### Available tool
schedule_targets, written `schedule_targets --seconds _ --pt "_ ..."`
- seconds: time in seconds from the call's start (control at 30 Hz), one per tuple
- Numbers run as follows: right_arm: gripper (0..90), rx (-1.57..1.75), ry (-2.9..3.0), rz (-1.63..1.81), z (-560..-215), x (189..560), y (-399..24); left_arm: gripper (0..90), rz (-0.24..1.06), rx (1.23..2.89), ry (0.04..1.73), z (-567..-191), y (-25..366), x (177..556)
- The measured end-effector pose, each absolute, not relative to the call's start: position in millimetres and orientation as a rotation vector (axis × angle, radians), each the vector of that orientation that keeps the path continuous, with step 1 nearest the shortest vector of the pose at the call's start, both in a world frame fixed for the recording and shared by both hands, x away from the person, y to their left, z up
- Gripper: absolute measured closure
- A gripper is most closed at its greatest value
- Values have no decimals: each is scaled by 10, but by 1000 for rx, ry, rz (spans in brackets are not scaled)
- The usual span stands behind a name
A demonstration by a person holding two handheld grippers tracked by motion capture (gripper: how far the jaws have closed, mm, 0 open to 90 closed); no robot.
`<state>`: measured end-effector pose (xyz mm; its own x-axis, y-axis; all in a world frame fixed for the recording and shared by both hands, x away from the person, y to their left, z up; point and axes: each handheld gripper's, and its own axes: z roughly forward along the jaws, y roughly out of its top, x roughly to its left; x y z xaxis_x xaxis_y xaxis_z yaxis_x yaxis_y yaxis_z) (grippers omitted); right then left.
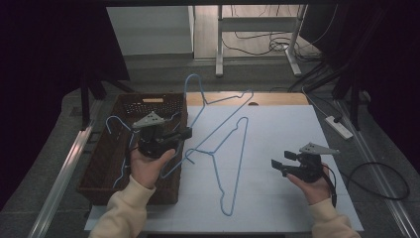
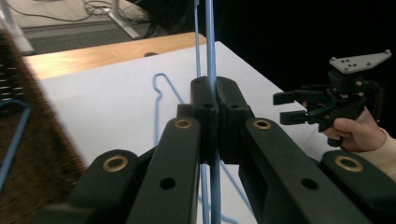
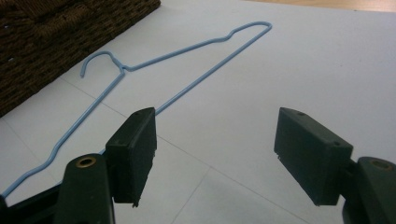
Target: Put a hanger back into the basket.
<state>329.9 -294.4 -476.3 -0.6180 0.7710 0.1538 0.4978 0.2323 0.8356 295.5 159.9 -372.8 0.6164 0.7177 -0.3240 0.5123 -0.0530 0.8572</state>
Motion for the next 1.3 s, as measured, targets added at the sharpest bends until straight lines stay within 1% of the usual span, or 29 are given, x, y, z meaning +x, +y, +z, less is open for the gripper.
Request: schedule_targets --seconds 0.27,0.47,0.7,0.9,1.03,1.3 --pt "297 1189 2215 1326 -4774 3299 -2945 870 266 1661 1077 -3749 2018 2925" --pt "297 1194 2217 1318 -4785 3304 -2944 870 307 1652 1125 -3832 2208 2912" --pt "294 1204 2226 1303 -4801 3308 -2940 870 325 1599 1184 -3944 2456 2884" --pt "293 1207 2224 1301 -4812 3315 -2945 870 369 1571 1223 -3999 2605 2834" --pt "294 1207 2225 1299 -4814 3316 -2943 870 386 1540 1246 -4042 2708 2792" --pt "294 1215 2221 1300 -4809 3310 -2951 870 409 1528 1271 -4082 2878 2743"
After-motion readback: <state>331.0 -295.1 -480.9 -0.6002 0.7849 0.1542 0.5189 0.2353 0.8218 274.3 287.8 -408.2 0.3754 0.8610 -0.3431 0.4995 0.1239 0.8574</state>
